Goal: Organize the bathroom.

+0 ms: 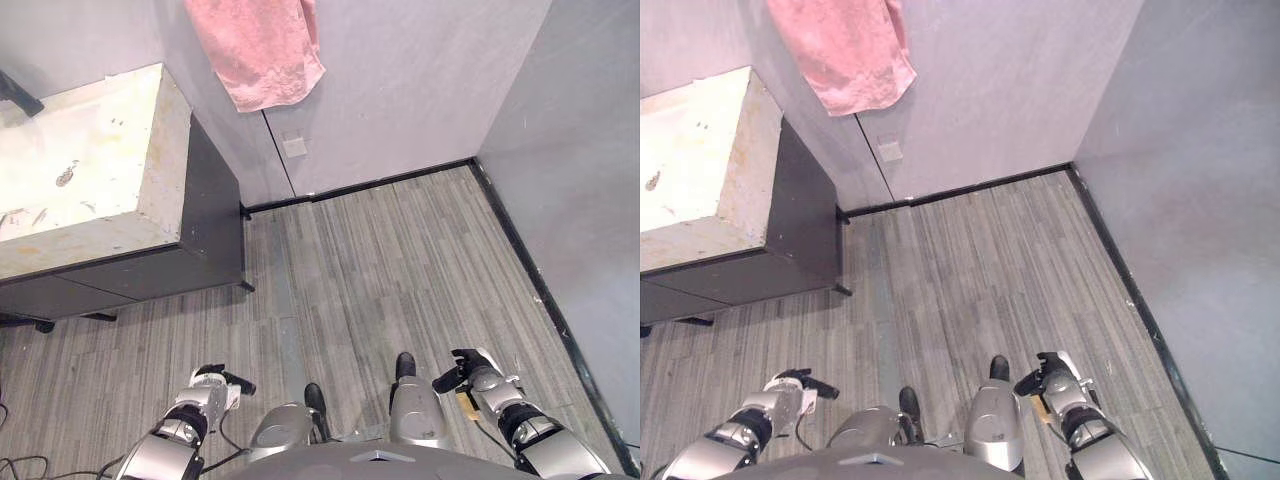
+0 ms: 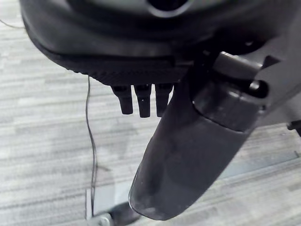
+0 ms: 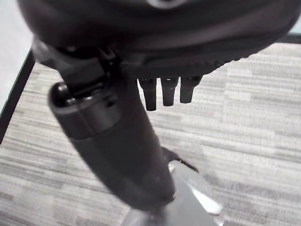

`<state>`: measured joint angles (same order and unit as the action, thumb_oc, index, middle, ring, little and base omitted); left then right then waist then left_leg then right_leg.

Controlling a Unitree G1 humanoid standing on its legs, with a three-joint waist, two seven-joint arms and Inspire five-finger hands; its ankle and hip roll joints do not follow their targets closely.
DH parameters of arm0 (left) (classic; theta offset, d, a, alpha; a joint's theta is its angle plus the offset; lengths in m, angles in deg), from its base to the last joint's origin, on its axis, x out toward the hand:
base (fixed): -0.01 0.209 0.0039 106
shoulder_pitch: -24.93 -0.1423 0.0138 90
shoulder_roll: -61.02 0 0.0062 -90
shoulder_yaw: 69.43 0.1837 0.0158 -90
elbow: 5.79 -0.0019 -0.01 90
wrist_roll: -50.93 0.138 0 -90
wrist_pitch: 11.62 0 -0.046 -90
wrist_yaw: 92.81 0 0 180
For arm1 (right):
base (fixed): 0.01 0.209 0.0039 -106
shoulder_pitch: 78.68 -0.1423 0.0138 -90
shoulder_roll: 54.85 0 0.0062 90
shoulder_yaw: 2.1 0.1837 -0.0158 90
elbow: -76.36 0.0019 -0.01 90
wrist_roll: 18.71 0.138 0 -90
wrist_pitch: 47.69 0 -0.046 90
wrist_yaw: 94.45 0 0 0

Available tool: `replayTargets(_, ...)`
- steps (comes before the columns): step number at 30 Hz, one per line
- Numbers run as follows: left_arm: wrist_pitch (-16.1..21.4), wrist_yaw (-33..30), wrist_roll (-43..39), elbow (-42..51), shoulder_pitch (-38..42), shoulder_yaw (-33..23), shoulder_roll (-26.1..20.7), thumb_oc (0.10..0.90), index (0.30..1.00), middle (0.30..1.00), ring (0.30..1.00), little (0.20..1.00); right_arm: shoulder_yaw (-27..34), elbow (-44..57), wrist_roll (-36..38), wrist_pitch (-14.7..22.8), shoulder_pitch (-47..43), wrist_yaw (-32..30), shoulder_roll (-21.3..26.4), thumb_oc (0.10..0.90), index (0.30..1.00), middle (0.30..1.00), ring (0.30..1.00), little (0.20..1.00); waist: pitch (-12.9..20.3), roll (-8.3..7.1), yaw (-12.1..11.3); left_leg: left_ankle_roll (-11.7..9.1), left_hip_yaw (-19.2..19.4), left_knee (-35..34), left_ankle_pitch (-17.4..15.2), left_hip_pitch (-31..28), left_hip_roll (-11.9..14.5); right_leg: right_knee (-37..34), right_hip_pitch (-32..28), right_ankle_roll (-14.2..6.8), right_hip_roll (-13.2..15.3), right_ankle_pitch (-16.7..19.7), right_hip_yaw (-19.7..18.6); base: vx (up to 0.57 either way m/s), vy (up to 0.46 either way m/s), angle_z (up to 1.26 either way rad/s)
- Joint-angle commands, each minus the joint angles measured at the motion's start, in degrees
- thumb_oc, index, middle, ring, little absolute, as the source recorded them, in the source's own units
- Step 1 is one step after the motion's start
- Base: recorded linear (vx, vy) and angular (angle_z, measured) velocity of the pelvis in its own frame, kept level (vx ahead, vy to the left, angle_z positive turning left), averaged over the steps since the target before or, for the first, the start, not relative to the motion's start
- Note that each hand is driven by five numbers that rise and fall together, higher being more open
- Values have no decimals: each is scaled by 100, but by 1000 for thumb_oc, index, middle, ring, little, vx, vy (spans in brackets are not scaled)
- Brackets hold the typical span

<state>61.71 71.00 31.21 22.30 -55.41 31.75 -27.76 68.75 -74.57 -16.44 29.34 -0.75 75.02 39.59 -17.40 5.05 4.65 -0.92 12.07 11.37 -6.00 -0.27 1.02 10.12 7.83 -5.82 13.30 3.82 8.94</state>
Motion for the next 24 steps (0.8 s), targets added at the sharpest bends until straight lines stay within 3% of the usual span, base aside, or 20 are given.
replayTargets(1, -207, -231, 60, 132, -372, -239, -560, 800, 900, 900, 900, 900, 146, 117, -182, 58, -135, 207, 42, 800, 900, 900, 900, 900, 64, -183, -343, 152, 338, 325, -572, 52, 163, -134, -32, -533, 936, 401, 776, 56, 285, -50)
replayTargets(2, -224, -221, 107, 131, -471, -318, -574, 800, 900, 900, 900, 900, 135, 133, -277, 57, -148, 325, 21, 800, 900, 900, 900, 900, 47, -131, -415, 150, 586, 265, -646, -83, 242, 188, -36, -572, 909, 203, 1164, 34, 241, -85)
replayTargets(4, -208, -219, 192, 140, -562, -388, -577, 800, 900, 900, 900, 900, 90, 172, -305, 11, -164, 372, 13, 800, 900, 900, 900, 900, 56, -109, -426, 179, 775, 190, -591, -135, 275, 428, 18, -521, 711, -91, 1292, -1, 72, -144)
replayTargets(5, -169, -207, 333, 151, -644, -403, -577, 800, 900, 900, 900, 900, 30, 223, 33, -86, -135, 554, 33, 800, 900, 900, 900, 900, 86, -89, -339, 164, 808, 156, -527, -130, 242, 538, 111, -375, 126, -475, 1089, 27, -47, -130)
replayTargets(6, -52, -182, 381, 148, -670, -342, -613, 800, 900, 900, 900, 900, 38, 167, 410, -11, -38, 692, 44, 800, 900, 900, 900, 900, 138, -159, -227, 133, 561, 141, -531, -106, 61, 317, 201, -247, -458, -590, 892, 45, -78, -85)
replayTargets(8, -33, -250, 236, 149, -577, -277, -629, 800, 900, 900, 900, 900, 126, -17, 650, 136, 40, 884, 9, 800, 900, 900, 900, 900, 222, -245, -171, 222, 301, 124, -370, 54, -127, 23, 110, -43, -684, -528, 700, 1, -110, 44)
replayTargets(10, -5, -259, 143, 111, -523, -264, -616, 800, 900, 900, 900, 900, 149, -124, 649, 191, 47, 928, 17, 800, 900, 900, 900, 900, 243, -258, -144, 207, 215, 150, -358, 85, -186, -90, 69, 4, -787, -513, 606, 9, -62, 95)
replayTargets(12, -57, -78, 396, 36, -339, -298, -544, 800, 900, 900, 900, 900, 219, -397, 530, 287, 130, 958, 109, 800, 900, 900, 900, 900, 326, -252, -66, 52, 208, 577, -209, 242, -166, -298, -112, 153, -897, -553, 457, 52, -27, 37)
replayTargets(14, -45, -60, 295, -37, -293, -259, -516, 800, 900, 900, 900, 900, 246, -387, 459, 208, 176, 922, 180, 800, 900, 900, 900, 900, 329, -290, -48, -57, 39, 1379, 79, 601, -39, -250, -262, 296, -966, -700, 345, 60, -8, 39)
replayTargets(16, -44, -53, 302, -98, -265, -273, -503, 800, 900, 900, 900, 900, 232, -443, 397, 169, 169, 887, 202, 800, 900, 900, 900, 900, 316, -328, -63, -47, -23, 1611, 156, 766, 145, -108, -363, 374, -988, -845, 296, 75, 34, 12)
replayTargets(19, -44, -35, 359, -175, -253, -237, -464, 800, 900, 900, 900, 900, 241, -547, 408, 216, 147, 840, 194, 800, 900, 900, 900, 900, 337, -332, -46, 16, -81, 1254, 167, 524, 436, 97, -444, 406, -971, -1002, 272, 132, 159, -19)
replayTargets(21, -11, -20, 399, -260, -226, -177, -431, 800, 900, 900, 900, 900, 283, -650, 410, 293, 132, 818, 192, 800, 900, 900, 900, 900, 403, -289, -22, -53, -242, 618, 452, 273, 828, 233, -474, 397, -946, -1112, 197, 147, 232, -5)
replayTargets(22, -7, -16, 404, -265, -225, -174, -430, 800, 900, 900, 900, 900, 285, -652, 414, 295, 132, 824, 193, 800, 900, 900, 900, 900, 416, -287, -23, -60, -256, 583, 478, 274, 848, 236, -465, 397, -942, -1112, 190, 148, 251, 10)
replayTargets(24, 92, 74, 510, -324, -214, -91, -396, 800, 900, 900, 900, 900, 287, -620, 565, 467, 156, 910, 207, 800, 900, 900, 900, 900, 459, -210, -32, -224, -676, 57, 975, 177, 1271, 408, -480, 352, -855, -1234, -2, 203, 401, 12)
